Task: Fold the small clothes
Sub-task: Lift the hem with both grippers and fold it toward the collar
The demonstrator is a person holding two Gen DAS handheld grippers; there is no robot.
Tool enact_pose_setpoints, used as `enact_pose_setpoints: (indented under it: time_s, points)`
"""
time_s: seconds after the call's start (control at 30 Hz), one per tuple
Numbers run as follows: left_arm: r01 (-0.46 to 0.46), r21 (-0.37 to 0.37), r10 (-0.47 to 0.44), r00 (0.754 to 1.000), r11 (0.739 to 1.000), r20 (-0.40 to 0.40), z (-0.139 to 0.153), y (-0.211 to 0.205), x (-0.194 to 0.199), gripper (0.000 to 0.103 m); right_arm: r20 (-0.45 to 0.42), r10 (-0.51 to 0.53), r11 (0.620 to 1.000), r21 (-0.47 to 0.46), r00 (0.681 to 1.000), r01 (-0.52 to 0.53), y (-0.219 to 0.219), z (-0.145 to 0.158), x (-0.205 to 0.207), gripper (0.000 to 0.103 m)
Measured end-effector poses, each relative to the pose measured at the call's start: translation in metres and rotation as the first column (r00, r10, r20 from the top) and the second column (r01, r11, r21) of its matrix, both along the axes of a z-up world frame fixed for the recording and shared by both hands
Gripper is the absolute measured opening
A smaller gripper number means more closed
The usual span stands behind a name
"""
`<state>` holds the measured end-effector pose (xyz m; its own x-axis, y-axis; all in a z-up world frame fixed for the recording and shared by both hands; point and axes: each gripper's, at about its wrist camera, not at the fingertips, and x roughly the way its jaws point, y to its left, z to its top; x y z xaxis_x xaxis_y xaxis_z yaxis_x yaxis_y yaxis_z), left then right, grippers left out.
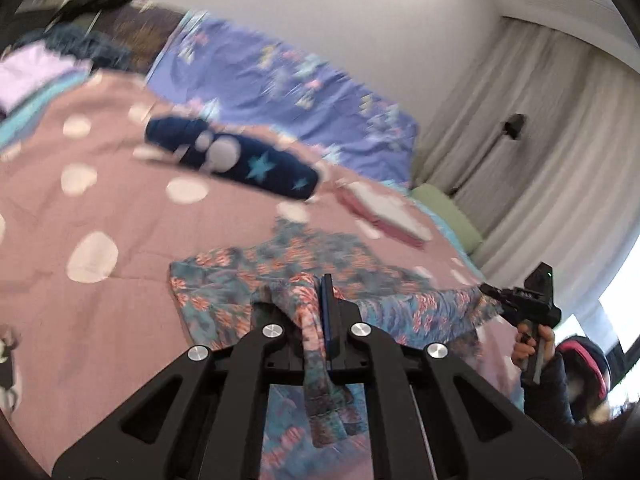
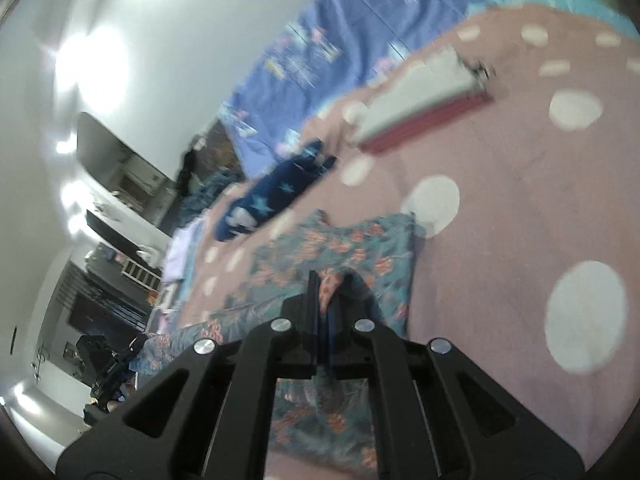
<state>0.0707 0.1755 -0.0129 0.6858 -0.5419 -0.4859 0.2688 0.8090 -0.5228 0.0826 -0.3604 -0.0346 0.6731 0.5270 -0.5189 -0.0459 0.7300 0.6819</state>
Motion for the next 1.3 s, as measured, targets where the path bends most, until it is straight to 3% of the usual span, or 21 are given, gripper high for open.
enact_pose_setpoints:
  time_s: [0.1, 0.2, 0.27, 0.33, 0.4, 0.47, 0.57, 0.6, 0.63, 0.67, 0.73, 0.8, 0.87, 0.97, 1.0, 1.07, 1.1, 1.13, 1.23, 1.3]
  points:
    - [-0.045, 0.0, 0.044, 0.99, 0.999, -0.133, -0.049, 0.001, 0.038, 0.004, -0.1, -0.001, 1.0, -0.001, 0.995, 0.001, 0.001, -0.042, 0.031, 0.003]
    - [-0.068, -0.006, 0.065, 0.976, 0.998, -0.208, -0.08, 0.003, 0.05, 0.004, -0.141, 0.0, 1.0, 0.024, 0.99, 0.003, 0.001, -0.066, 0.04, 0.006]
    - [-0.068, -0.025, 0.061, 0.975, 0.997, -0.216, -0.083, 0.007, 0.049, 0.006, -0.129, 0.012, 0.999, 0.042, 0.992, -0.006, -0.002, -0.067, 0.038, 0.007]
    - [-0.061, -0.028, 0.054, 0.976, 0.998, -0.21, -0.076, 0.01, 0.043, 0.018, -0.121, 0.024, 0.999, 0.027, 0.992, -0.021, -0.003, -0.062, 0.032, 0.01]
    - [-0.049, -0.024, 0.044, 0.981, 0.999, -0.188, -0.068, 0.013, 0.032, 0.03, -0.099, 0.045, 0.999, -0.011, 0.994, -0.047, -0.002, -0.053, 0.021, 0.018]
    - [-0.032, 0.002, 0.032, 0.983, 0.999, -0.181, -0.062, 0.013, 0.019, 0.033, -0.083, 0.068, 0.995, -0.062, 0.994, -0.074, 0.0, -0.046, 0.007, 0.023]
    - [-0.008, 0.052, 0.02, 0.975, 0.999, -0.22, -0.066, 0.01, 0.009, 0.032, -0.088, 0.089, 0.988, -0.121, 0.992, -0.099, 0.006, -0.044, -0.005, 0.02]
    - [0.0, 0.064, 0.015, 0.973, 0.998, -0.229, -0.068, 0.008, 0.007, 0.029, -0.094, 0.098, 0.985, -0.133, 0.991, -0.11, 0.008, -0.045, -0.008, 0.006]
    - [0.008, 0.067, 0.008, 0.972, 0.998, -0.236, -0.069, 0.006, 0.006, 0.011, -0.096, 0.108, 0.983, -0.138, 0.989, -0.121, 0.01, -0.046, -0.009, 0.005]
    - [0.015, 0.054, -0.002, 0.97, 0.998, -0.243, -0.069, 0.005, 0.009, 0.006, -0.094, 0.107, 0.981, -0.149, 0.99, -0.12, 0.012, -0.045, -0.008, 0.005]
    - [-0.004, 0.003, 0.004, 0.974, 1.0, -0.228, -0.062, 0.007, 0.014, 0.005, -0.077, 0.101, 0.987, -0.121, 0.992, -0.11, 0.011, -0.042, -0.004, 0.005]
    - [-0.036, -0.044, 0.026, 0.978, 0.998, -0.206, -0.051, 0.009, 0.025, 0.004, -0.057, 0.095, 0.995, -0.025, 0.994, -0.096, 0.006, -0.036, 0.011, 0.005]
    - [-0.116, -0.065, 0.101, 0.976, 0.991, -0.194, -0.038, 0.015, 0.047, 0.004, -0.039, 0.064, 0.998, 0.028, 0.997, -0.063, 0.001, -0.027, 0.034, 0.005]
    - [-0.199, -0.043, 0.187, 0.962, 0.979, -0.199, -0.031, 0.019, 0.087, 0.005, -0.05, 0.003, 0.996, 0.088, 0.999, 0.001, -0.007, -0.02, 0.08, 0.007]
    - [-0.215, -0.02, 0.206, 0.955, 0.976, -0.215, -0.034, 0.018, 0.099, 0.006, -0.077, -0.01, 0.995, 0.095, 0.997, 0.018, -0.008, -0.024, 0.094, 0.012]
    - [-0.252, 0.034, 0.252, 0.933, 0.967, -0.256, -0.043, 0.016, 0.116, 0.021, -0.134, -0.052, 0.994, 0.091, 0.99, 0.064, -0.01, -0.034, 0.109, 0.021]
    - [-0.259, 0.062, 0.266, 0.927, 0.964, -0.266, -0.046, 0.015, 0.118, 0.038, -0.141, -0.063, 0.995, 0.07, 0.988, 0.073, -0.011, -0.036, 0.11, 0.029]
    - [-0.262, 0.093, 0.277, 0.926, 0.961, -0.255, -0.049, 0.014, 0.116, 0.049, -0.124, -0.049, 0.997, 0.054, 0.991, 0.056, -0.011, -0.036, 0.108, 0.033]
    - [-0.224, 0.142, 0.253, 0.938, 0.964, -0.237, -0.055, 0.017, 0.113, 0.051, -0.083, -0.033, 0.999, -0.015, 0.996, 0.032, -0.013, -0.037, 0.107, 0.035]
    - [-0.21, 0.169, 0.249, 0.932, 0.963, -0.261, -0.062, 0.02, 0.118, 0.052, -0.096, -0.026, 0.998, -0.063, 0.995, 0.02, -0.014, -0.041, 0.113, 0.035]
